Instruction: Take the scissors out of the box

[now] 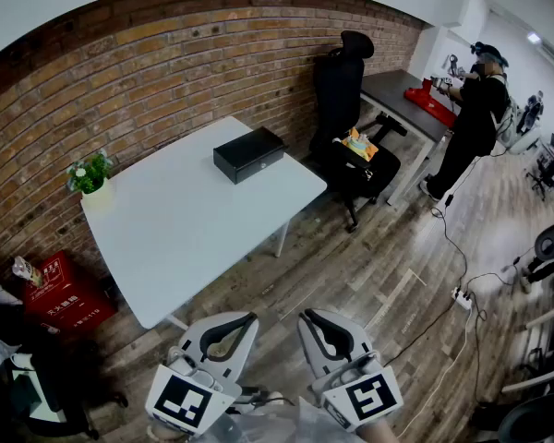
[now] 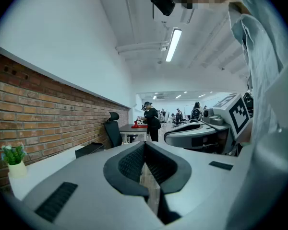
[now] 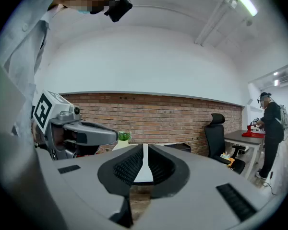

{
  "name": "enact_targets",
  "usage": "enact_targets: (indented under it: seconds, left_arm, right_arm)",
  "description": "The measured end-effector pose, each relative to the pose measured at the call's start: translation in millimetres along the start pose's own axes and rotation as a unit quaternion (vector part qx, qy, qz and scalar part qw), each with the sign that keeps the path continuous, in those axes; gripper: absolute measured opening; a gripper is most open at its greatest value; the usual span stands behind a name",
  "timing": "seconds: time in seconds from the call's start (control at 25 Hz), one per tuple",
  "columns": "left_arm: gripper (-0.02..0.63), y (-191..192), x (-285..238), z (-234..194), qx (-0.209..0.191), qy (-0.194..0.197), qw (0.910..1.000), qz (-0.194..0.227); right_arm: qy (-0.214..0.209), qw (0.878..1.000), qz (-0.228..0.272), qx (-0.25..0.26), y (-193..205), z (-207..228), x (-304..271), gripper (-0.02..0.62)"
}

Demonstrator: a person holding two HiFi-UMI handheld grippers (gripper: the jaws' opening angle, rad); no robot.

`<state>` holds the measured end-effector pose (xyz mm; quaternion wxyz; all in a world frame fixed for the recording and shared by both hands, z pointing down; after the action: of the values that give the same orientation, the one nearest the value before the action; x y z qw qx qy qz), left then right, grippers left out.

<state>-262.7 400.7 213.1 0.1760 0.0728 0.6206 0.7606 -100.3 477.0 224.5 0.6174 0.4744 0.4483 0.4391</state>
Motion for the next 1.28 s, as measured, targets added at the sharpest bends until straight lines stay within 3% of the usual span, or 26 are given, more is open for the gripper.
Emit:
enact_targets:
  seconds: [0.12,0.64,1.28]
  left_arm:
    - [0.017,-0.5,-2.3,0.6,-0.001,0.001,1.0,0.0]
    - [0.017,-4.8,-8.6,12.8,-0.01,0.006,0.9999,0.001]
    - [0.017,-19.0,-16.0,39.5,-0.013,-0.032,0.9994,-0.002]
  right_arm:
    - [0.0,1.0,0.021,0.002,-0.8,3.0,-0.9,0.058]
    - [0.008,1.0,0.001,-0.016,3.4,12.3,12.1,0.058]
    - [-0.013,1.0,0.015,-0.004,-4.5,31.6,40.3,0.058]
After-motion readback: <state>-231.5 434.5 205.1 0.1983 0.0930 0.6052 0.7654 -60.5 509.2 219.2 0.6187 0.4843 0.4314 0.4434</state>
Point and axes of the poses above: the fingertips, and each gripper's own axes: x backward along the fingers, z to its right, y out of its underside, the point moved 9 cm from there along x, backward along the fingers, and after that the axes turned 10 degrees about -x, right-handed, at the moved point
